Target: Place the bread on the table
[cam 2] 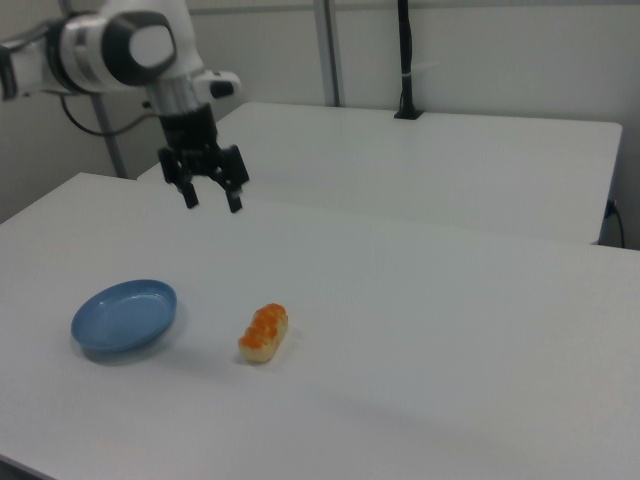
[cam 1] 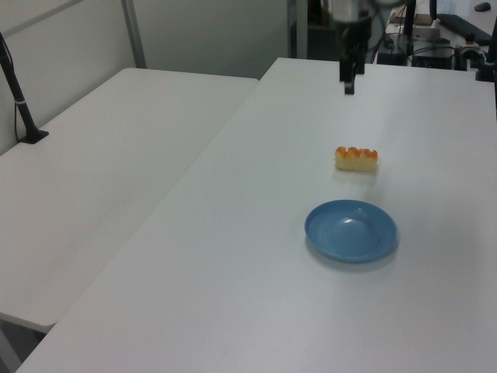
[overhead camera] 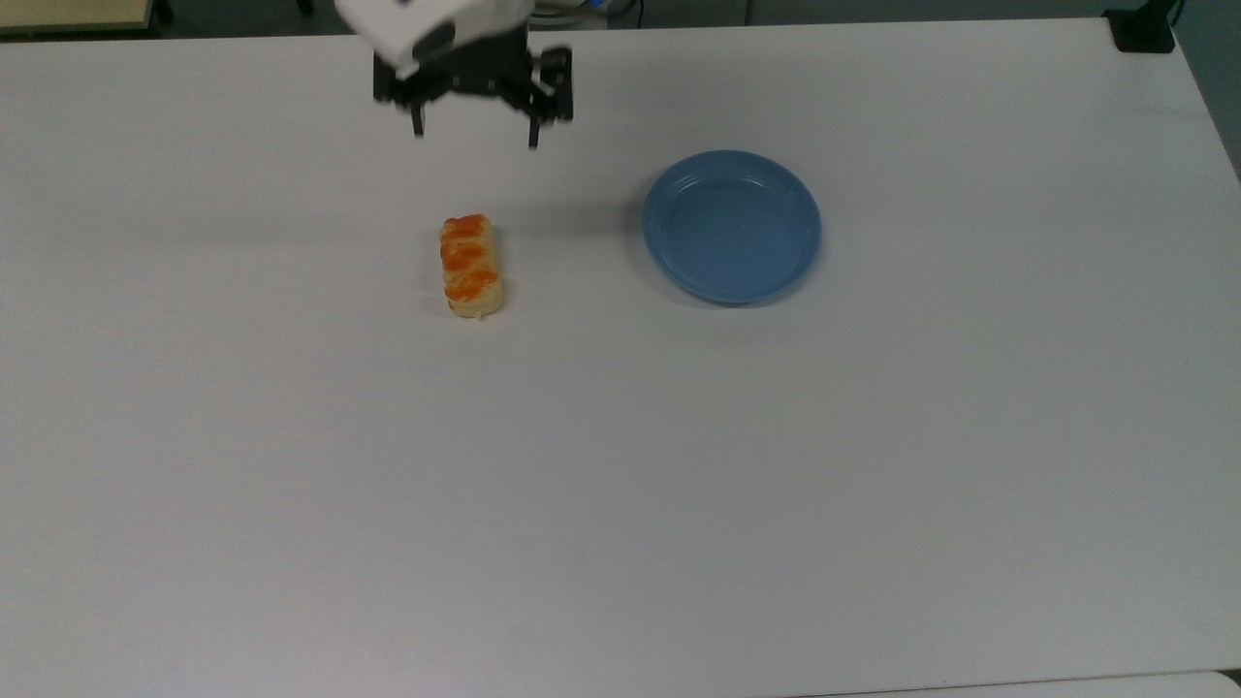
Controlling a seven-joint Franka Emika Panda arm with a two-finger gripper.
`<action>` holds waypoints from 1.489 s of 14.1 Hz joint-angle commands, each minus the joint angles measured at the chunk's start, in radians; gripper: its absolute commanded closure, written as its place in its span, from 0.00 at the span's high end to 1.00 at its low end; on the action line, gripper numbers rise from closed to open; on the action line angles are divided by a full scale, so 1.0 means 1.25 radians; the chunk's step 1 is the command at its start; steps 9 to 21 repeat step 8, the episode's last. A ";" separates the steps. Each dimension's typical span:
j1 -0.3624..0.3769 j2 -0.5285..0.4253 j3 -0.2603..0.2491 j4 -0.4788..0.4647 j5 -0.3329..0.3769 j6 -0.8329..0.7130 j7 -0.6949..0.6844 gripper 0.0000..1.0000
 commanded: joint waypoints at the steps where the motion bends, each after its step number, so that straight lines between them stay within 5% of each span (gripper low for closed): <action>1: 0.004 -0.086 -0.003 -0.025 0.048 -0.051 0.006 1.00; 21: -0.003 -0.099 -0.004 -0.025 0.053 -0.062 0.006 1.00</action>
